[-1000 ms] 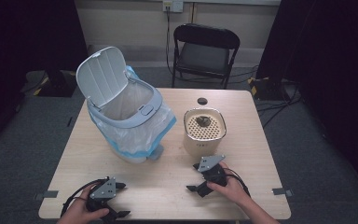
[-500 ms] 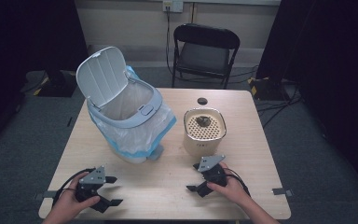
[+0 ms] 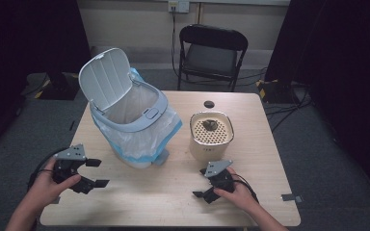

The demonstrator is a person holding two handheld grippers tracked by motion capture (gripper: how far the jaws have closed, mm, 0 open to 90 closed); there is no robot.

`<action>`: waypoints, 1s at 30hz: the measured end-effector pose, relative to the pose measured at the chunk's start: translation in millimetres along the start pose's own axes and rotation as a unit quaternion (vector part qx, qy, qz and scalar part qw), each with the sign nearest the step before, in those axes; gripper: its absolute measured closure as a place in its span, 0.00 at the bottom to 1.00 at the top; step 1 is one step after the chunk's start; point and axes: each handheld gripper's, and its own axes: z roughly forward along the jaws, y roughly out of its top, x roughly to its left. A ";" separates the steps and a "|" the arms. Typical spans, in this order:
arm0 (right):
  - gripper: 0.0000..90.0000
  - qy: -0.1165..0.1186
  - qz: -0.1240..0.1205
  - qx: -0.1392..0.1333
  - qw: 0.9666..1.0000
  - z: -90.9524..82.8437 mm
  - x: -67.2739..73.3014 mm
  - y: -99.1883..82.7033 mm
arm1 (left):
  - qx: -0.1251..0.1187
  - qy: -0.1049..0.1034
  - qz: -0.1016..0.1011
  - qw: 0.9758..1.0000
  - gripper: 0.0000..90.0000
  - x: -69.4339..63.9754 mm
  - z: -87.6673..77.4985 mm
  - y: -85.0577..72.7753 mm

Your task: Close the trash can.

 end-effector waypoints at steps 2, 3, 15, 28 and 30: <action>0.14 0.000 -0.001 -0.001 1.000 0.1 -0.1 0.0 | -0.001 0.001 -0.002 1.000 0.18 1.5 -2.5 2.5; 0.14 0.001 -0.001 -0.001 1.000 0.1 -0.1 0.0 | 0.001 0.004 -0.001 1.000 0.18 3.1 -5.4 5.4; 0.14 0.001 0.000 0.000 1.000 0.0 0.0 0.0 | -0.011 0.015 -0.007 1.000 0.18 17.0 -25.9 35.7; 0.14 0.000 -0.001 -0.001 1.000 0.2 -0.2 0.0 | -0.006 0.030 0.002 1.000 0.18 30.4 -56.1 73.3; 0.14 0.000 -0.001 -0.001 1.000 0.2 -0.1 0.0 | -0.006 0.031 0.001 1.000 0.18 31.7 -61.2 79.9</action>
